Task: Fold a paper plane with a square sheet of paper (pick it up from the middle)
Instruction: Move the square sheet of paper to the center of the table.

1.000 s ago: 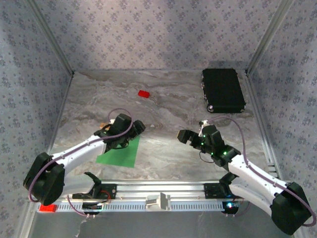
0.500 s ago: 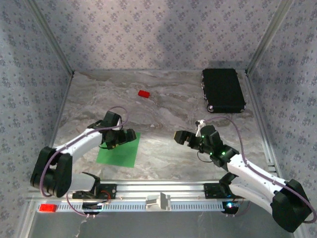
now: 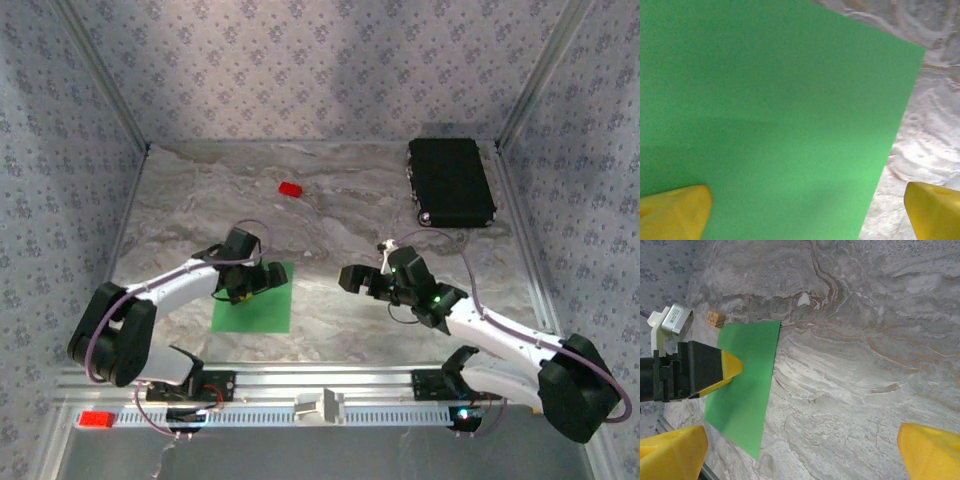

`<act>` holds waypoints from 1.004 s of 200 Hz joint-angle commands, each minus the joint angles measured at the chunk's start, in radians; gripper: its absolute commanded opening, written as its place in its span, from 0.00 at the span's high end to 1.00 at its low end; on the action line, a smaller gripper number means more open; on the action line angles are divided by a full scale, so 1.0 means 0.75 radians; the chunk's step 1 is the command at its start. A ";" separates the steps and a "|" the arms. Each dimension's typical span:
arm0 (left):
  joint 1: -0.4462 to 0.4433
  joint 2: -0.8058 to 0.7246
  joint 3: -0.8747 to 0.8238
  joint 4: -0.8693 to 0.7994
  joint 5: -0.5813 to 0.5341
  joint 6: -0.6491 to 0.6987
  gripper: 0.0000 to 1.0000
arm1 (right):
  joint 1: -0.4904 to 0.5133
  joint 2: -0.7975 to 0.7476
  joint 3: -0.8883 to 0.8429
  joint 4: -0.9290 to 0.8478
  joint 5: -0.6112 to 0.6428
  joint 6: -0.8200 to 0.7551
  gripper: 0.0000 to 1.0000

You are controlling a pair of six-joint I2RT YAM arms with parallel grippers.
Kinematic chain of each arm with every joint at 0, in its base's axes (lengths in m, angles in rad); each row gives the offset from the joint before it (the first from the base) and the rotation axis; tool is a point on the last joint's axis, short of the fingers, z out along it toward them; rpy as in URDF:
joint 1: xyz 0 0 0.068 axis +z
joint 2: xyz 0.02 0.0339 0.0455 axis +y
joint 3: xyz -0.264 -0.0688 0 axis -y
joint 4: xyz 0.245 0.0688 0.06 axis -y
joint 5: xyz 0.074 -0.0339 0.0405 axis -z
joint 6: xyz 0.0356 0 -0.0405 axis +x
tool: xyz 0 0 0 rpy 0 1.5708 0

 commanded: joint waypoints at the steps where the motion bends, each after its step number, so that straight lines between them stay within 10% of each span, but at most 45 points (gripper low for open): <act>1: -0.101 0.101 -0.012 0.152 -0.005 -0.235 0.00 | 0.010 0.015 0.041 -0.067 0.058 -0.005 0.01; 79: -0.375 0.411 0.406 0.075 -0.145 -0.314 0.00 | -0.047 -0.060 -0.024 -0.228 0.188 0.110 0.01; 201: -0.340 0.395 0.487 -0.251 -0.129 0.118 0.00 | -0.045 0.001 0.028 -0.189 0.090 0.084 0.01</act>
